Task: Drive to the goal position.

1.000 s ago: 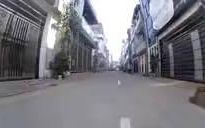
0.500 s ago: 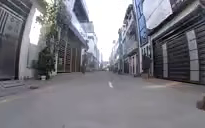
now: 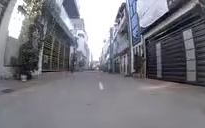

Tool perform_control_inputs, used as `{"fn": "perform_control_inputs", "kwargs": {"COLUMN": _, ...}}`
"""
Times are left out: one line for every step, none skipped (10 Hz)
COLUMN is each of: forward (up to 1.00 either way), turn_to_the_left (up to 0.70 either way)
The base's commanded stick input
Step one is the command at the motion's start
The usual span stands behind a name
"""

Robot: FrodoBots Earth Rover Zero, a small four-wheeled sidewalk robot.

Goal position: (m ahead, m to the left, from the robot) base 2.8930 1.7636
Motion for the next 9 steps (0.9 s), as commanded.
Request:
{"fn": "perform_control_inputs", "kwargs": {"forward": 1.0, "turn_to_the_left": -0.27}}
{"fn": "perform_control_inputs", "kwargs": {"forward": 1.0, "turn_to_the_left": -0.27}}
{"fn": "perform_control_inputs", "kwargs": {"forward": 1.0, "turn_to_the_left": -0.27}}
{"fn": "perform_control_inputs", "kwargs": {"forward": 1.0, "turn_to_the_left": -0.27}}
{"fn": "perform_control_inputs", "kwargs": {"forward": 1.0, "turn_to_the_left": -0.27}}
{"fn": "perform_control_inputs", "kwargs": {"forward": 1.0, "turn_to_the_left": -0.27}}
{"fn": "perform_control_inputs", "kwargs": {"forward": 1.0, "turn_to_the_left": -0.27}}
{"fn": "perform_control_inputs", "kwargs": {"forward": 1.0, "turn_to_the_left": -0.27}}
{"fn": "perform_control_inputs", "kwargs": {"forward": 1.0, "turn_to_the_left": -0.27}}
